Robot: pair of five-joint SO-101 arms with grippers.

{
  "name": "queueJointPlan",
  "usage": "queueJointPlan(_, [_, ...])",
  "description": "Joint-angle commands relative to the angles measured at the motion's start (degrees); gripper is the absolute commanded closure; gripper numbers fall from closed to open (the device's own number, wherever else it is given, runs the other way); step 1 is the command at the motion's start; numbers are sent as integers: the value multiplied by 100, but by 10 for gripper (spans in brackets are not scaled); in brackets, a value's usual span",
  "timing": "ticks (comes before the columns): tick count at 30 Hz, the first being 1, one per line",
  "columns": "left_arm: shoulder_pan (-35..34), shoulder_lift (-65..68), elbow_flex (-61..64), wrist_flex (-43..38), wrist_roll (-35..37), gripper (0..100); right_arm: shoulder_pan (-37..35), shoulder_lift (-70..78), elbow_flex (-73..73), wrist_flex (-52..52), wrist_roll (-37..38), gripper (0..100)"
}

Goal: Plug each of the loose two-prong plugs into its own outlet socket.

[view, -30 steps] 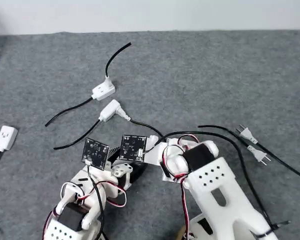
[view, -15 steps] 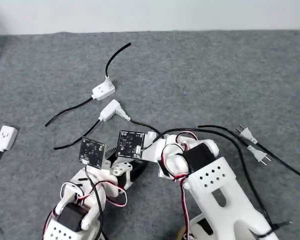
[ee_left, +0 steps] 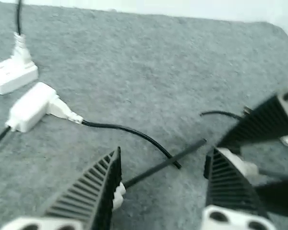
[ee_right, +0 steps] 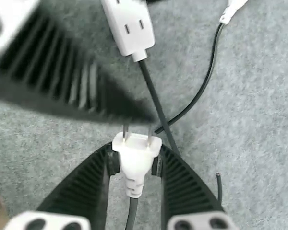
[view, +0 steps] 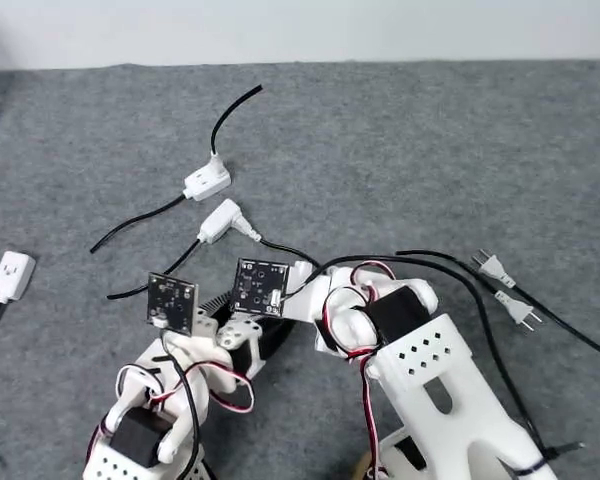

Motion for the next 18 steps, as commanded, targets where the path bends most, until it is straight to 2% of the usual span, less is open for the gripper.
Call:
queueJointPlan(1, [167,-88,-207,44,70,727,57,-84,-352,-224,-105,990])
queueJointPlan(6, [141,-88,-189,35,70,727,-101,-145,-378,-215,-211,990])
queueJointPlan(18, [132,-88,-180,62,70,727,-585,-163,-1284,769,-343,990])
